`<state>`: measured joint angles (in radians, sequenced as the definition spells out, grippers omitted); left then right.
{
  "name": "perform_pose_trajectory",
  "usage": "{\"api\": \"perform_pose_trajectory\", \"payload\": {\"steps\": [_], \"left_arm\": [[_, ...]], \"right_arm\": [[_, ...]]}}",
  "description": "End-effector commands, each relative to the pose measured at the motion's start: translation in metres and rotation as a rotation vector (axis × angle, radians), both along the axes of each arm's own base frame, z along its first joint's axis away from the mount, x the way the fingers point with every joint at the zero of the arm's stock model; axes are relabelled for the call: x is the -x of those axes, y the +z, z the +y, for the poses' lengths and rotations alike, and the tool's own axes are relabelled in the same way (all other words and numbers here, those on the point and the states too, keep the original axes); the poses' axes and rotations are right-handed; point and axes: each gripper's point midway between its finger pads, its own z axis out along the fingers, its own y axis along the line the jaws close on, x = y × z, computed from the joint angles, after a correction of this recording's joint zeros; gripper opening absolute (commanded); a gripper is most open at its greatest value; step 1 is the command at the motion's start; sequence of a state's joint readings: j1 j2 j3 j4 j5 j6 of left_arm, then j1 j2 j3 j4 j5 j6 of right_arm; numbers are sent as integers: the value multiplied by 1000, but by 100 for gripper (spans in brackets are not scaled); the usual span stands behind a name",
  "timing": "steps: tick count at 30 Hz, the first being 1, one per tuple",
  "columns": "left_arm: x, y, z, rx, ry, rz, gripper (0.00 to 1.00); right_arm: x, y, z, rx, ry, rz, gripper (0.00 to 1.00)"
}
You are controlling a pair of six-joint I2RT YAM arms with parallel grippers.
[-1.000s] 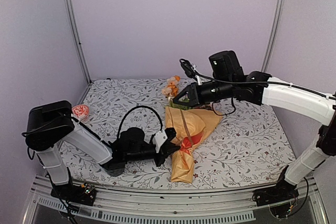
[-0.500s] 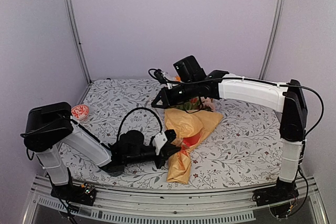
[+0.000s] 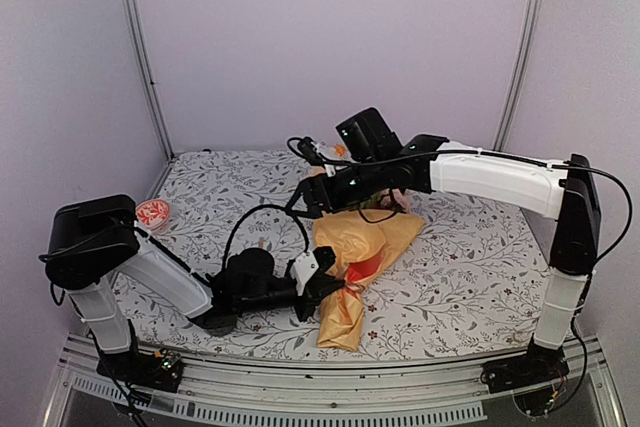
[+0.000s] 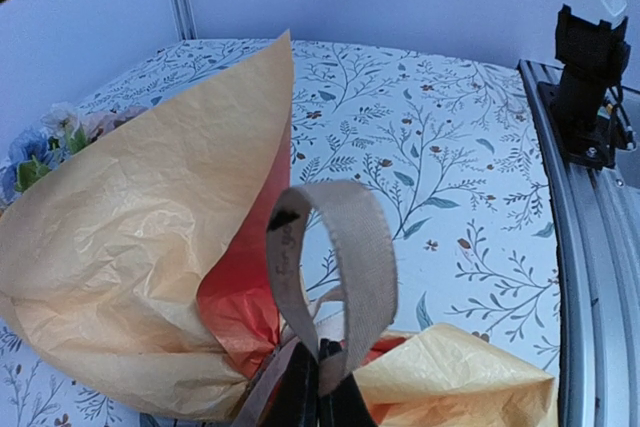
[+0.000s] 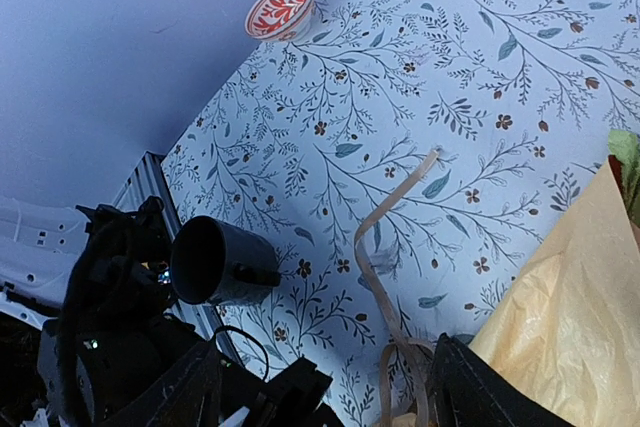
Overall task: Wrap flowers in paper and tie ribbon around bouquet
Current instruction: Cross the half-tied ribbon over the folded bouquet.
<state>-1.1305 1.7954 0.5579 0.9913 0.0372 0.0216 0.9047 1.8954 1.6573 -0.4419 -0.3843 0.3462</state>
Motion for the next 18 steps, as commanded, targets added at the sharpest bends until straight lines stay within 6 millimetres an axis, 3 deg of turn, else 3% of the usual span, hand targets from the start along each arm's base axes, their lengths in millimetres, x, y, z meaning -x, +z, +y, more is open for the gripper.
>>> {"api": "perform_pose_trajectory", "payload": {"steps": [1, 3, 5, 7, 12, 18], "left_arm": [[2, 8, -4, 46, -7, 10, 0], [0, 9, -3, 55, -5, 20, 0], [-1, 10, -3, 64, -11, 29, 0], [-2, 10, -4, 68, -15, 37, 0], [-3, 5, -5, 60, -18, 50, 0], [-5, 4, -5, 54, -14, 56, 0]], "right_arm": [[4, 26, -41, -9, -78, -64, 72], [19, 26, -51, -44, -54, -56, 64], [39, 14, -56, -81, -1, -19, 50], [56, 2, -60, -113, 35, 15, 44], [74, -21, -63, -127, 27, 41, 59], [75, -41, -66, -85, 7, 59, 60]]}}
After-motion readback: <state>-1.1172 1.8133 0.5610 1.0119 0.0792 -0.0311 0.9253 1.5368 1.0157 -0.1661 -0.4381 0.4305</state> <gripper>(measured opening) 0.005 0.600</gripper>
